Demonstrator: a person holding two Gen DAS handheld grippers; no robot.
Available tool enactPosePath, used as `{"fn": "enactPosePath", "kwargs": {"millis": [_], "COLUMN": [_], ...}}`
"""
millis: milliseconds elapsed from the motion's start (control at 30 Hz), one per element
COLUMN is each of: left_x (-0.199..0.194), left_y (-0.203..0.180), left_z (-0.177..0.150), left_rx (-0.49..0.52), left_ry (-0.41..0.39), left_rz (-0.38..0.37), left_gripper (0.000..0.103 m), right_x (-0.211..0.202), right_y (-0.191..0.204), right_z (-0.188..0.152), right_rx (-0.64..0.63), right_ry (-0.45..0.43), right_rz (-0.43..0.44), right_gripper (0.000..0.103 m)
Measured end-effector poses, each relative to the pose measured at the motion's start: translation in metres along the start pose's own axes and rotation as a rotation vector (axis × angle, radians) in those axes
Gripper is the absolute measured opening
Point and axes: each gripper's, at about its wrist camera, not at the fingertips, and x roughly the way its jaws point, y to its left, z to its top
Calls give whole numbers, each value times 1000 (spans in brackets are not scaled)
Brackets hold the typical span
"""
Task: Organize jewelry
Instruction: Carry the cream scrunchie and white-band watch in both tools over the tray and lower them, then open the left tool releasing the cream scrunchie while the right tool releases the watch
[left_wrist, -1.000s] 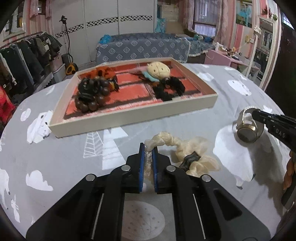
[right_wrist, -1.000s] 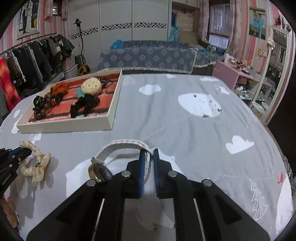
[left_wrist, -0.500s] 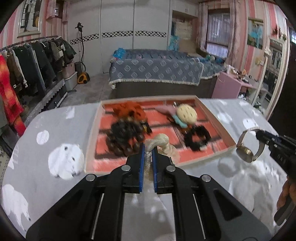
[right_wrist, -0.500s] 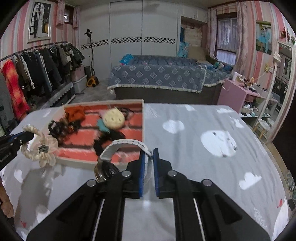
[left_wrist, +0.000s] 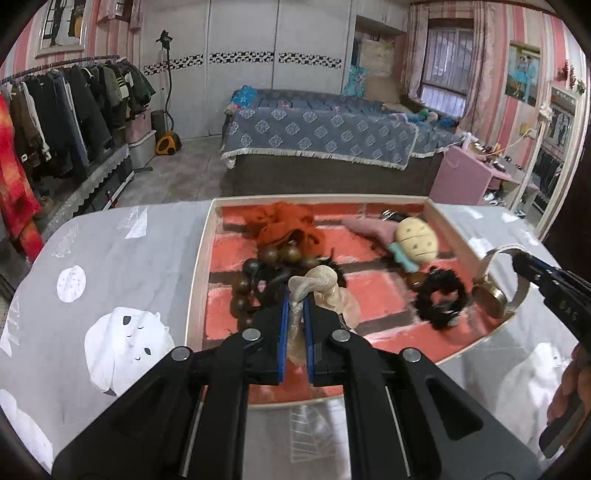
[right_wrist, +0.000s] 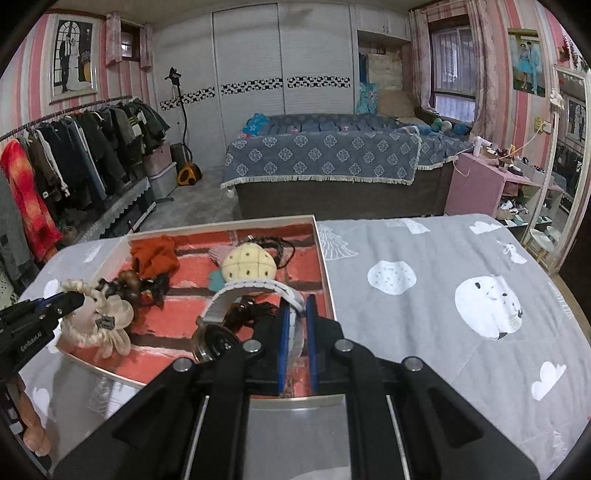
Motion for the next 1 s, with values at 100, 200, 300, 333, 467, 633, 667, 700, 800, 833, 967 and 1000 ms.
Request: {"fn": "enactPosePath", "kwargs": {"millis": [100,200,300,333,467,633,667,700,800,833,967,1000], "left_x": [12,17,19,20,24,29,29,29,30,31,31,30], "left_y": [1,-4,-7,-7,-3,1,1,1,-1,-1,-1,-1], "left_z": [-5,-12,-16,-17,-19,-21,-21,-21,-23,-24,-25,-26], "left_rx": [2,33,55,57,53,41,42,44,50,52,54,51], "left_ry": [18,20,13,14,19,32,32,32,33,34,30,25], "left_rz": [-3,15,38,40,48,52,53,51,52,55,59,59], "left_gripper": [6,6,6,6,7,8,9,9,11,11,18,23], "right_x": [8,15,22,23,27,40,40,41,44,46,46,45], "right_y": [-1,0,4,5,8,12,13,14,14,14,12,14], "right_z": [-3,-7,-10,-10,-13,-18,-18,-18,-21,-22,-23,-23], "right_rx": [8,9,-6,-6,-1,-4,-5,-9,-10,-6,-5,-13], "right_ry": [1,3,13,16,36,90,93,95,110,118,119,113], "right_rz": [-13,-16,-21,-21,1,22,24,23,28,34,54,54], "right_gripper": [9,9,9,9,9,9,9,9,9,9,12,12]}}
